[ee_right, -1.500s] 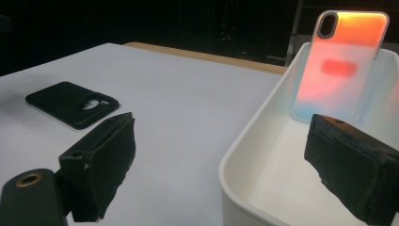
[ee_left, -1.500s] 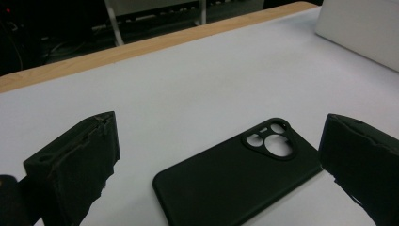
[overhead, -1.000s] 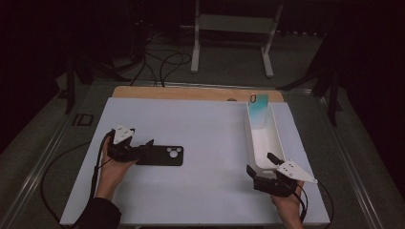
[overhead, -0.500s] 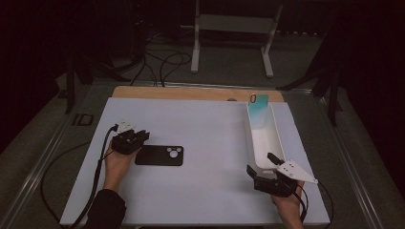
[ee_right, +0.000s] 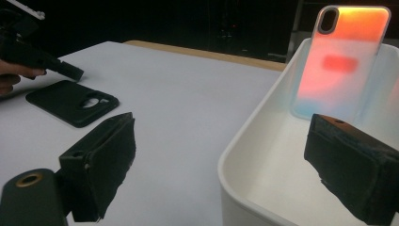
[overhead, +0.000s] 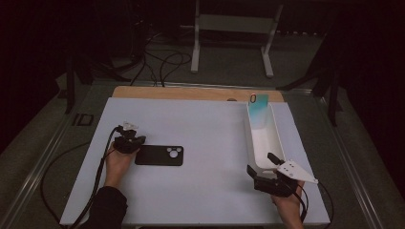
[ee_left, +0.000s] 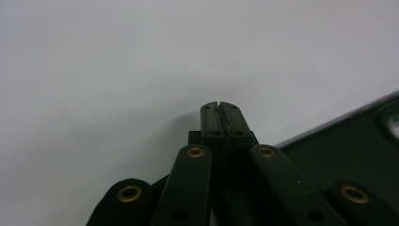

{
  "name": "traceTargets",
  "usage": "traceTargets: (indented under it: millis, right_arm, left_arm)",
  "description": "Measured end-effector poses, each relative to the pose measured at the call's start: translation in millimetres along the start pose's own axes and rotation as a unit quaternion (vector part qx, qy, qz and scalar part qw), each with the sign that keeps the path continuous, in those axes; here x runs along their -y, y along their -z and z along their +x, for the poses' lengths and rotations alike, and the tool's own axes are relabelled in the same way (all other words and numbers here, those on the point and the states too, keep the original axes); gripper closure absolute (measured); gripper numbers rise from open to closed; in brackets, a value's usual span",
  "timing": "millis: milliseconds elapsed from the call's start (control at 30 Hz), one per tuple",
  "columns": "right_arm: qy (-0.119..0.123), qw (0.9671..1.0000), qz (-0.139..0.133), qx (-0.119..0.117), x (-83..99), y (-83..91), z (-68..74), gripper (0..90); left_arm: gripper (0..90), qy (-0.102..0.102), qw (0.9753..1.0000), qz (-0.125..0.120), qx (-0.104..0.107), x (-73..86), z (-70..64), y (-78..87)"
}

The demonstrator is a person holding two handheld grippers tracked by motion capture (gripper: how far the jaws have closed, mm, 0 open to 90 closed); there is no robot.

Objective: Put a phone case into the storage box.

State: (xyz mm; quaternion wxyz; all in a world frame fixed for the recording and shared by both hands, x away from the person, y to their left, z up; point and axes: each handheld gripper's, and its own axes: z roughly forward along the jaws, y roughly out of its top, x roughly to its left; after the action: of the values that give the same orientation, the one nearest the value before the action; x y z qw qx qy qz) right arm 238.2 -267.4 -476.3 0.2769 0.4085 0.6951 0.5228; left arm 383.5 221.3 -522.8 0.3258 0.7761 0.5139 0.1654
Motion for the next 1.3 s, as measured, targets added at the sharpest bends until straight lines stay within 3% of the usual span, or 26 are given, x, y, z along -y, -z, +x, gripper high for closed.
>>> traceTargets:
  millis: [133,433,700,1033,1133,1300]
  right_arm:
    - [-0.001,1.0000,-0.001,-0.001,0.1,0.1,-0.3,9.4]
    - [-0.001,1.0000,-0.003,0.000,-0.3,0.9,-0.9,9.3]
    - [0.001,1.0000,-0.008,-0.003,0.0,0.7,-1.9,9.3]
    - [0.015,0.9997,-0.018,-0.009,0.5,-1.0,0.1,9.3]
    - [0.014,0.9996,-0.022,-0.008,0.7,-0.4,-1.3,9.3]
    - [0.008,0.9997,-0.023,-0.007,0.7,0.3,-3.2,9.3]
  left_arm:
    - [90.0,-0.008,0.9999,0.008,0.000,1.5,-3.0,2.8]
    - [90.0,0.000,0.9999,0.002,0.016,26.4,-19.3,22.7]
    - [90.0,-0.019,0.9996,0.007,0.022,46.2,-40.9,41.1]
    - [89.5,-0.018,0.9996,-0.007,0.023,49.7,-41.2,42.3]
    - [87.0,-0.013,0.9990,-0.039,0.020,47.6,-40.3,50.7]
    - [77.3,-0.017,0.9921,-0.122,0.022,44.5,-41.7,81.4]
